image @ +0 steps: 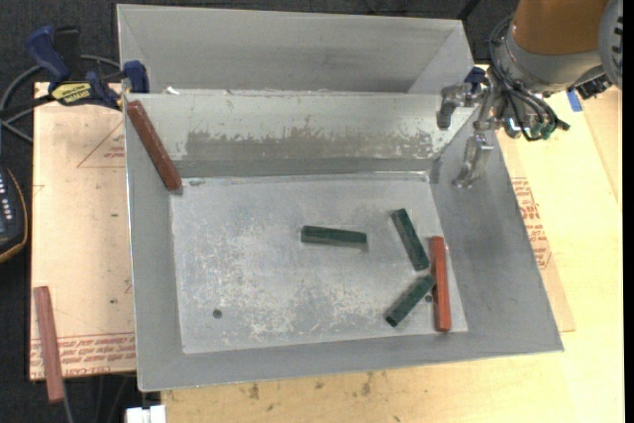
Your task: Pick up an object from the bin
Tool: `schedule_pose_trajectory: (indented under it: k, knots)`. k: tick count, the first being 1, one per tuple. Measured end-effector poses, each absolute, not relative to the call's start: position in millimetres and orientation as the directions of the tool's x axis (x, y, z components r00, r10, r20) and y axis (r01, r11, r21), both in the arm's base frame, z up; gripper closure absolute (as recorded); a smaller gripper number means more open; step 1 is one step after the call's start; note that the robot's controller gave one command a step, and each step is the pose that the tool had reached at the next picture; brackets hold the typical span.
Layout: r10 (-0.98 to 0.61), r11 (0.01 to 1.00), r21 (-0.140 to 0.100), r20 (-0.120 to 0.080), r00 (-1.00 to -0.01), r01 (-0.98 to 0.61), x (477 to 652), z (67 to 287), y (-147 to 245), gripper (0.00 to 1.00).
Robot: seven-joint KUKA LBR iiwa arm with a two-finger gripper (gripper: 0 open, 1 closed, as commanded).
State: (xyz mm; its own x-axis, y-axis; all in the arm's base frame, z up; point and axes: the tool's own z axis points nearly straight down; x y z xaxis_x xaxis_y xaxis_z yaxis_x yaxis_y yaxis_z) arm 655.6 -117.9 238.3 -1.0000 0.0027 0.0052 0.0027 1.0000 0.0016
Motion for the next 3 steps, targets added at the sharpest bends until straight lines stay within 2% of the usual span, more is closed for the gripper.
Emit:
schedule_pose_trajectory:
  k: [1,2,3]
  knots:
    - [-0.376,0.927,0.004,0.003,-0.927,-0.376,604.0,95.2,-104.4,0.0]
    - [-0.729,0.685,0.001,-0.003,-0.685,-0.729,565.7,124.7,-51.5,0.0]
    - [-0.972,0.234,0.001,0.0,-0.234,-0.972,542.5,124.0,-98.5,0.0]
